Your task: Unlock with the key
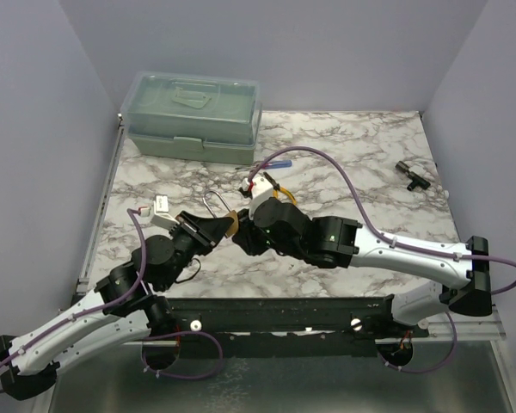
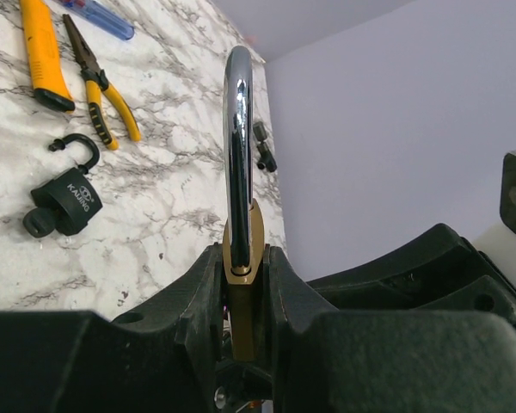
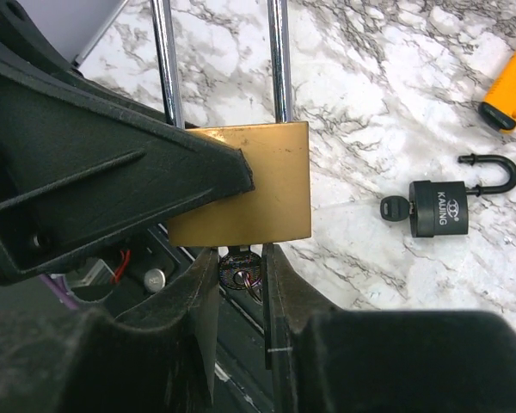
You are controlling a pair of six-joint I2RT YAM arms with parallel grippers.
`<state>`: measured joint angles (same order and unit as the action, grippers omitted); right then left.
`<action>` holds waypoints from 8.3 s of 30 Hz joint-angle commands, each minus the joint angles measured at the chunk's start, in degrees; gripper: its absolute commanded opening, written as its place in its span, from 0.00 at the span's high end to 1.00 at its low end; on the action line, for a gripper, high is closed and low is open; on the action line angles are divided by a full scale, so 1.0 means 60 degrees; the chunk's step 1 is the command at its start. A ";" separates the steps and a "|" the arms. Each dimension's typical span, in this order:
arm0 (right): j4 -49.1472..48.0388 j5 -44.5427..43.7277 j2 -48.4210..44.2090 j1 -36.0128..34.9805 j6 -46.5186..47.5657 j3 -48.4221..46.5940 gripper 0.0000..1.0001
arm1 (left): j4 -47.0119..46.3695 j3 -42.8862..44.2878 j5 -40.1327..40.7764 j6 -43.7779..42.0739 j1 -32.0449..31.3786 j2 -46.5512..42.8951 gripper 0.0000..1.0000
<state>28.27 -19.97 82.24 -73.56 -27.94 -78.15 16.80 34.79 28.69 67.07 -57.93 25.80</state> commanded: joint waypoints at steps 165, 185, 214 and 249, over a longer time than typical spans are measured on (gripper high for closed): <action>-0.5811 0.6443 -0.4078 0.2006 -0.1641 0.4309 0.99 | -0.2133 0.0319 -0.4928 -0.2141 -0.0016 -0.1462 0.19; -0.5079 0.7825 -0.5031 0.2006 -0.2133 0.4028 0.99 | -0.1778 -0.0072 -0.3892 -0.2555 -0.0014 -0.2629 0.13; -0.5540 0.8997 -0.4587 0.2006 -0.2623 0.3653 0.99 | -0.4715 -0.0713 -0.4766 -0.2685 -0.0024 -0.1377 0.01; -0.4197 0.6604 -0.4420 0.2002 -0.2258 0.3421 0.99 | -0.3609 -0.0720 -0.5390 -0.2432 -0.0015 -0.2480 0.04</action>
<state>3.70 23.46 55.48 -61.76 -42.39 -54.33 -6.90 30.46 -3.62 52.03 -57.87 11.51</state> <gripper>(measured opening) 0.183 0.967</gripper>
